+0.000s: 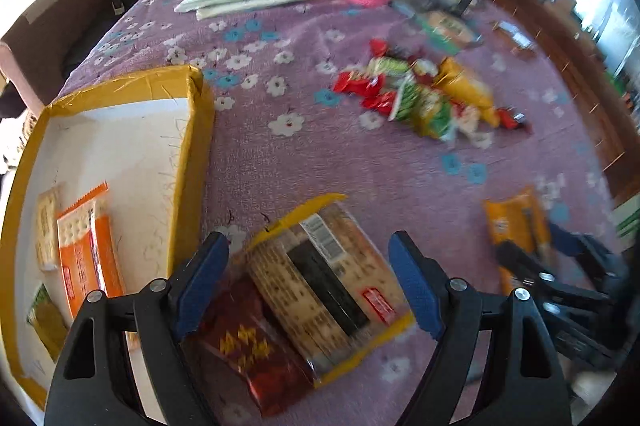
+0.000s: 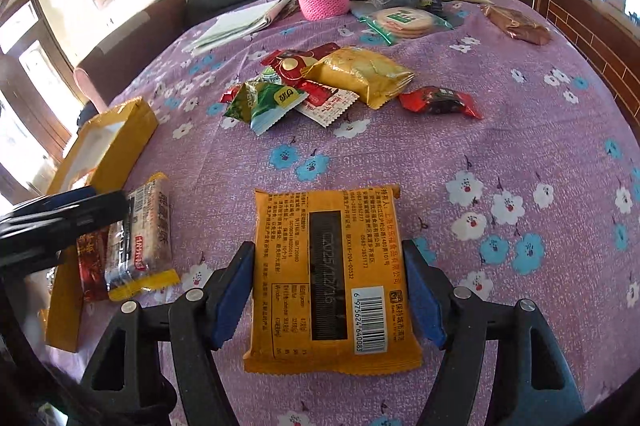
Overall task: Organize snacks
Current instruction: 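Grasp the clear black-striped cracker pack with left tool while right tool holds biscuit pack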
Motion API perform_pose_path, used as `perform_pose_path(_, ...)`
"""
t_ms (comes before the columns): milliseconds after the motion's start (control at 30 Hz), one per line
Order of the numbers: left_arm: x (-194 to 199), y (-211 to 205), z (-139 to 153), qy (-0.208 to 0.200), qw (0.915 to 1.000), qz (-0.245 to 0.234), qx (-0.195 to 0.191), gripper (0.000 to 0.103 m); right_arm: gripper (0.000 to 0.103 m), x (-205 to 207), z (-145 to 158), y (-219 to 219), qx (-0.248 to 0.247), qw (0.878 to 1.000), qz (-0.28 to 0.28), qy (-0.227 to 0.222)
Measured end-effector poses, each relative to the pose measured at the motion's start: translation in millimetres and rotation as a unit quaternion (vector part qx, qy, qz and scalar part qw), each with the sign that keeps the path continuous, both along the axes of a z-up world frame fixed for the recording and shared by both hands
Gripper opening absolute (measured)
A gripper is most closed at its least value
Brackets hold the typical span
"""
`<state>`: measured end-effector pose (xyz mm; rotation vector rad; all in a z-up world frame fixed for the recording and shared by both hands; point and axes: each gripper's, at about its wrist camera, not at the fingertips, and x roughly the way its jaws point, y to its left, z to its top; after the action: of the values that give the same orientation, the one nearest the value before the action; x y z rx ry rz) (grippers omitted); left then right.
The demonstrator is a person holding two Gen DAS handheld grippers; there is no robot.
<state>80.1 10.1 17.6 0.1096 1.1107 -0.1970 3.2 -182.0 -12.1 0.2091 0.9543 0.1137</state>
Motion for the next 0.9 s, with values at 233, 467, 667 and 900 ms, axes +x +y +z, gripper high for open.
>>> perform_pose_path(233,1,-16,-11,0.058,0.9935,-0.037,-0.091,0.082,0.072,-8,0,-14,0.032,0.999,0.0,-0.008)
perform_pose_path(467,-30,-18,21,-0.011,0.9949,-0.02,-0.098,0.082,0.072,-18,0,-34,0.029,0.999,-0.02,-0.007)
perform_pose_path(667,-47,-33,9,-0.043,0.999,-0.004,-0.008,0.082,0.072,-36,1,-52,0.044,0.998,-0.032,-0.004)
perform_pose_path(900,-42,-54,-11,-0.041,0.999,-0.012,0.015,0.084,0.072,-51,2,-63,0.061,0.997,-0.041,-0.003)
